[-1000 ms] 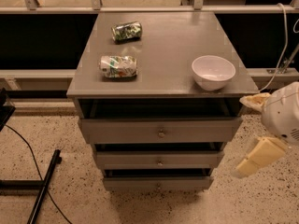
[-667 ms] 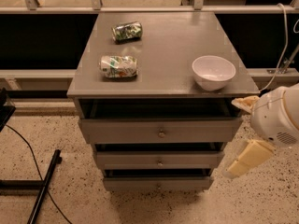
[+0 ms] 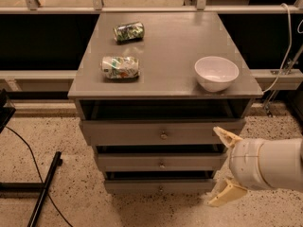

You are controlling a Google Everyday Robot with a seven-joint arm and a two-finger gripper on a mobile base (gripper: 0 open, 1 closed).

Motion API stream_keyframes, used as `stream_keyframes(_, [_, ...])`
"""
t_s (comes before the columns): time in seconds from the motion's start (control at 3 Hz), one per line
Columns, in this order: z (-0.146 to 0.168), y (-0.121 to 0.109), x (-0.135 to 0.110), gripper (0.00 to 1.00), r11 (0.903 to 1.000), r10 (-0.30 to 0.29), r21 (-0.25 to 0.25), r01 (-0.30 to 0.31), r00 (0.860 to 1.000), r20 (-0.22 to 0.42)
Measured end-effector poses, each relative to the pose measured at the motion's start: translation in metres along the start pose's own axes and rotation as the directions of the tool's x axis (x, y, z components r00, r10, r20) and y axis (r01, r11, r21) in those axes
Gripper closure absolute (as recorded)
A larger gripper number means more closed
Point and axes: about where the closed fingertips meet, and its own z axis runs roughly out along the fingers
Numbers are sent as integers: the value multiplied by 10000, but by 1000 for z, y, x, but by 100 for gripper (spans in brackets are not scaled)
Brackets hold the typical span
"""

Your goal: Open bottom drawer

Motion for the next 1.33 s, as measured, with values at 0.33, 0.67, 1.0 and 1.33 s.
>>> stream_keyframes(0.33, [-2, -20, -1, 0, 9931, -821, 834, 827, 9966, -96])
stream_keyframes(0.67, [21, -10, 16, 0, 9954, -825, 450, 846, 9955, -463])
stream_keyframes(1.0, [61, 12, 50, 0, 9991, -175, 374, 175, 9998, -15])
stream_keyframes(1.33, [82, 15, 80, 0, 9926, 364, 1106, -499, 9920, 1206])
